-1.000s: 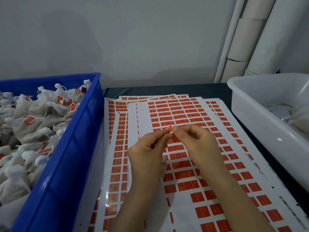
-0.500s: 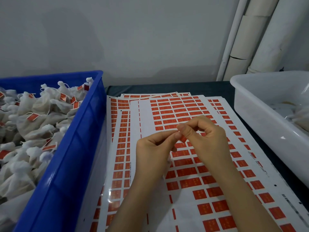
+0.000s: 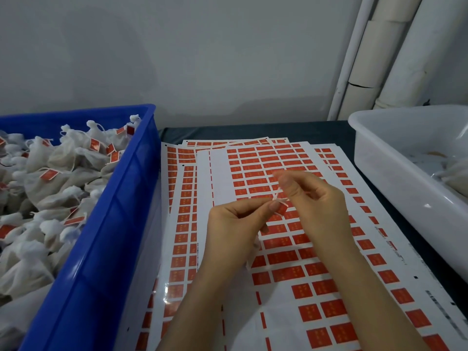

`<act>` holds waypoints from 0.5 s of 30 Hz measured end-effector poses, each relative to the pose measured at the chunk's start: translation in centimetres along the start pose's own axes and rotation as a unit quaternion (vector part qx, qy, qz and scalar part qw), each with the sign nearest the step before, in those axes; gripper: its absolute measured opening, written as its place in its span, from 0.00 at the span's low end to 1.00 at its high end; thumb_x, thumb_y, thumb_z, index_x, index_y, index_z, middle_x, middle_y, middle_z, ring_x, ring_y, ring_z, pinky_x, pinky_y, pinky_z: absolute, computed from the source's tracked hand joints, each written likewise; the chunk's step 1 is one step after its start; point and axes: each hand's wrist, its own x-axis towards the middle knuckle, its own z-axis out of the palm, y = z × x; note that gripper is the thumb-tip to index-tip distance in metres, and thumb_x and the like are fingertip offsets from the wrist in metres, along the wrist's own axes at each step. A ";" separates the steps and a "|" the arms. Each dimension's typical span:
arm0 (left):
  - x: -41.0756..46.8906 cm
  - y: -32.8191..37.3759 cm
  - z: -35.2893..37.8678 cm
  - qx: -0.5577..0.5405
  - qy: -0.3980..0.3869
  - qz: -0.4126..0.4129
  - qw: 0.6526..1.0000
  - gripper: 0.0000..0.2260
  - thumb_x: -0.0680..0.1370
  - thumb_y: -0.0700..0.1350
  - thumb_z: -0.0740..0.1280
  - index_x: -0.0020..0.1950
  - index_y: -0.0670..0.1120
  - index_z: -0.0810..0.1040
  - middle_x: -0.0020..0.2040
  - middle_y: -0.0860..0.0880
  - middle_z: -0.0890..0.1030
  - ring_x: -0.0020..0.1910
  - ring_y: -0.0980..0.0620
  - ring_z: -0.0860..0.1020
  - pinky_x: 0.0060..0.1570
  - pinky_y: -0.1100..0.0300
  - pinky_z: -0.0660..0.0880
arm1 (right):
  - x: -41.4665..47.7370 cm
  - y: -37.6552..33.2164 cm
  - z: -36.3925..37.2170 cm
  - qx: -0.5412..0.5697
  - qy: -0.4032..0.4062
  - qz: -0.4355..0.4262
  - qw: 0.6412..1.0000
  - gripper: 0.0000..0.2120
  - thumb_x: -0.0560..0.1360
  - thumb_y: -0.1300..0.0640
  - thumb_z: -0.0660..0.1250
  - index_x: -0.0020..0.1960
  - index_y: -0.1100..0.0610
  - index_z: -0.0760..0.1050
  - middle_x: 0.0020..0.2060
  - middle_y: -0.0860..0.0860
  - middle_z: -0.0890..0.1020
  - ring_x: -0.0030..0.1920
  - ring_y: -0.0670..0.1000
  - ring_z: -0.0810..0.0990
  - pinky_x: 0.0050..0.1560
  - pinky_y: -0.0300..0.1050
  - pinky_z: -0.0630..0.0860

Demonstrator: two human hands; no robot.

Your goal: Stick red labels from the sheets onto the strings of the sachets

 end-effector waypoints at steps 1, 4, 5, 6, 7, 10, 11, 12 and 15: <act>0.0 0.0 -0.1 -0.023 0.006 -0.026 0.999 0.02 0.63 0.54 0.70 0.33 0.60 0.83 0.36 0.59 0.84 0.35 0.60 0.82 0.31 0.72 0.75 | 0.1 0.0 -0.1 0.019 0.014 0.018 1.000 0.17 0.63 0.31 0.56 0.44 0.36 0.75 0.38 0.28 0.77 0.43 0.32 0.77 0.32 0.24 0.69; 0.2 0.2 -0.3 -0.088 0.035 -0.086 0.992 0.07 0.64 0.52 0.71 0.39 0.52 0.84 0.38 0.55 0.85 0.36 0.58 0.83 0.30 0.69 0.76 | 0.6 0.1 -0.6 0.058 0.042 0.073 0.995 0.21 0.64 0.30 0.53 0.45 0.41 0.75 0.36 0.32 0.79 0.37 0.38 0.80 0.34 0.31 0.72; 0.3 0.3 -0.4 -0.101 0.043 -0.097 0.989 0.10 0.64 0.52 0.71 0.42 0.50 0.84 0.39 0.53 0.85 0.36 0.57 0.83 0.30 0.69 0.76 | 0.7 0.1 -0.6 0.056 0.036 0.084 0.994 0.21 0.64 0.30 0.53 0.43 0.41 0.75 0.35 0.33 0.79 0.37 0.39 0.80 0.36 0.35 0.75; 0.3 0.3 -0.5 -0.112 0.050 -0.106 0.987 0.12 0.64 0.53 0.70 0.44 0.49 0.84 0.39 0.53 0.85 0.36 0.56 0.84 0.29 0.68 0.76 | 0.6 0.0 -0.6 0.049 0.023 0.084 0.995 0.20 0.63 0.30 0.53 0.43 0.41 0.74 0.36 0.33 0.78 0.39 0.40 0.80 0.40 0.39 0.76; 0.4 0.4 -0.6 -0.122 0.057 -0.113 0.984 0.14 0.64 0.53 0.70 0.45 0.48 0.84 0.39 0.52 0.85 0.35 0.55 0.84 0.29 0.68 0.76 | 0.4 -0.1 -0.5 0.039 0.004 0.074 0.996 0.20 0.62 0.29 0.53 0.43 0.39 0.73 0.38 0.32 0.77 0.41 0.39 0.79 0.43 0.39 0.76; 0.4 0.3 -0.8 -0.131 0.076 -0.108 0.983 0.11 0.67 0.53 0.70 0.43 0.49 0.84 0.37 0.51 0.85 0.28 0.58 0.80 0.27 0.69 0.73 | -0.2 -0.6 0.2 0.006 -0.077 0.021 0.997 0.18 0.60 0.29 0.55 0.46 0.34 0.70 0.41 0.27 0.73 0.42 0.33 0.76 0.33 0.23 0.71; 0.4 0.3 -0.8 -0.122 0.083 -0.102 0.984 0.10 0.67 0.54 0.69 0.42 0.50 0.85 0.36 0.51 0.85 0.27 0.59 0.79 0.27 0.69 0.73 | -0.3 -0.6 0.4 0.003 -0.098 0.009 0.995 0.16 0.61 0.31 0.57 0.46 0.33 0.70 0.40 0.25 0.73 0.41 0.31 0.76 0.32 0.20 0.69; 0.4 0.2 -0.8 -0.111 0.091 -0.098 0.985 0.11 0.66 0.55 0.69 0.42 0.51 0.85 0.35 0.52 0.84 0.26 0.59 0.78 0.28 0.69 0.72 | -0.4 -0.6 0.6 0.000 -0.114 -0.001 0.993 0.14 0.61 0.33 0.59 0.45 0.33 0.70 0.39 0.25 0.74 0.41 0.29 0.75 0.33 0.19 0.68; 0.5 0.1 -0.7 -0.094 0.108 -0.098 0.985 0.14 0.64 0.58 0.68 0.40 0.51 0.85 0.32 0.52 0.82 0.28 0.57 0.78 0.29 0.68 0.73 | -0.6 -0.2 1.0 -0.025 -0.125 -0.021 0.992 0.13 0.60 0.36 0.63 0.44 0.32 0.69 0.38 0.27 0.75 0.43 0.27 0.74 0.34 0.20 0.69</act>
